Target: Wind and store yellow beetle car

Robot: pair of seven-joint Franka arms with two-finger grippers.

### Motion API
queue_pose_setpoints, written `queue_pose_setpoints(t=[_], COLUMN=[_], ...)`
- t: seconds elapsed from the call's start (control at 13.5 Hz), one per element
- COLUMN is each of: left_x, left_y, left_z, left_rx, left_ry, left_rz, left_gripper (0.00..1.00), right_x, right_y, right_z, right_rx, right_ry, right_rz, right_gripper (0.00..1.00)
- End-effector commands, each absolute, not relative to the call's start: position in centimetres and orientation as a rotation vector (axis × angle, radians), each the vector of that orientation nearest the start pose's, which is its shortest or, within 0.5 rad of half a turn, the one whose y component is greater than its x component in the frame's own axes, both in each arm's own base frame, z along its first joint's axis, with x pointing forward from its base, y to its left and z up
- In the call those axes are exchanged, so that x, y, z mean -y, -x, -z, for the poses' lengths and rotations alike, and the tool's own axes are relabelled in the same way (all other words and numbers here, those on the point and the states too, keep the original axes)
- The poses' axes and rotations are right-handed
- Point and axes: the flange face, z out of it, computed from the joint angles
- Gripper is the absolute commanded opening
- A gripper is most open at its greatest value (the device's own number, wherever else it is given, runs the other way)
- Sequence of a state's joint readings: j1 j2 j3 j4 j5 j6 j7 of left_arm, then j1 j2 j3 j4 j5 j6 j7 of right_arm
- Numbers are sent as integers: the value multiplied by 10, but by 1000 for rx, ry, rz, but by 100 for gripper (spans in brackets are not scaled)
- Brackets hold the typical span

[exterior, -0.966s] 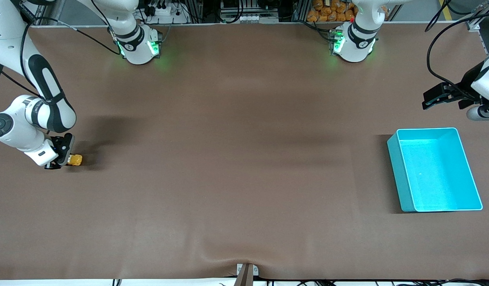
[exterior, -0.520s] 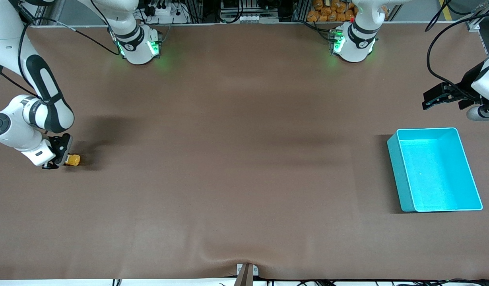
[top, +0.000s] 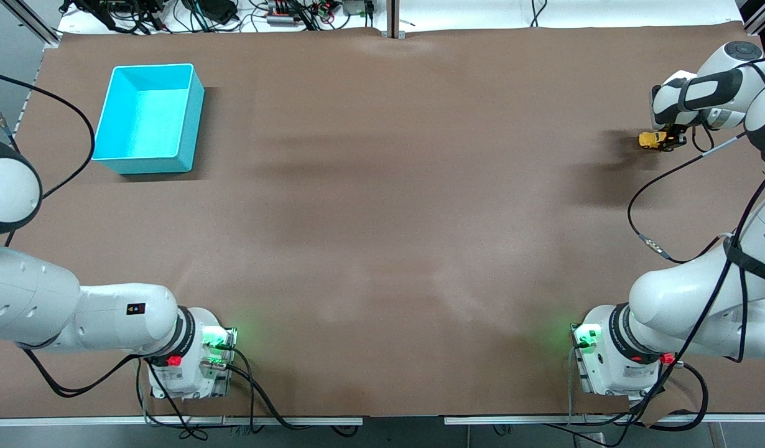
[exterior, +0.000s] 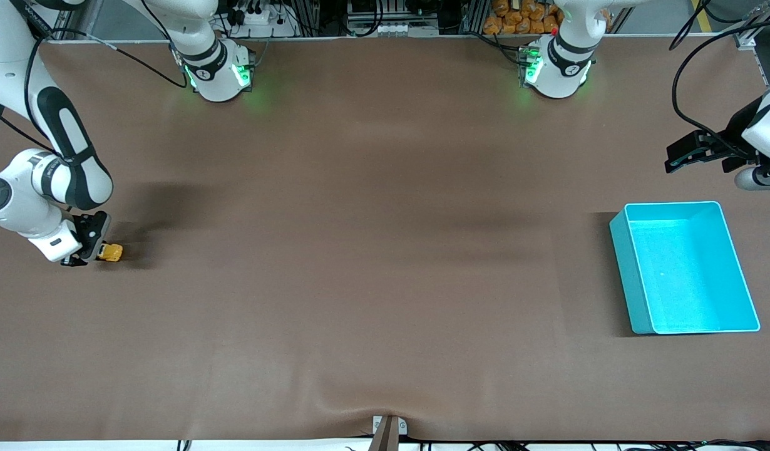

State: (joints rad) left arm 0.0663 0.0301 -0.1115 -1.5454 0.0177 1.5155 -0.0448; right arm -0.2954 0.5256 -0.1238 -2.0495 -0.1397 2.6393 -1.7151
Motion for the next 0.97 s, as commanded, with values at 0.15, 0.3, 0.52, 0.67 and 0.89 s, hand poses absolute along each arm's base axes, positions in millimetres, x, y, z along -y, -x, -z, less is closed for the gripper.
queue_pose_setpoints(t=[0.15, 0.3, 0.52, 0.67, 0.89], left_x=[21, 22, 21, 21, 20], left_y=[-558, -558, -558, -558, -558], left_z=[-620, -620, -620, -620, -620], left_rx=[16, 13, 18, 16, 18], left_ry=[3110, 3110, 3110, 3110, 3110], left_rz=[-71, -71, -71, -71, -71], left_gripper=[100, 100, 100, 100, 100], right_x=[248, 241, 249, 255, 250], right_y=[-556, -577, -594, -592, -594], right_z=[-153, -178, -203, -203, -203], right_rx=[2092, 2098, 2034, 1995, 1983], right_ry=[2458, 2424, 2414, 2431, 2432], right_rz=[-163, -172, -194, -172, -149], right_gripper=[96, 100, 100, 100, 100])
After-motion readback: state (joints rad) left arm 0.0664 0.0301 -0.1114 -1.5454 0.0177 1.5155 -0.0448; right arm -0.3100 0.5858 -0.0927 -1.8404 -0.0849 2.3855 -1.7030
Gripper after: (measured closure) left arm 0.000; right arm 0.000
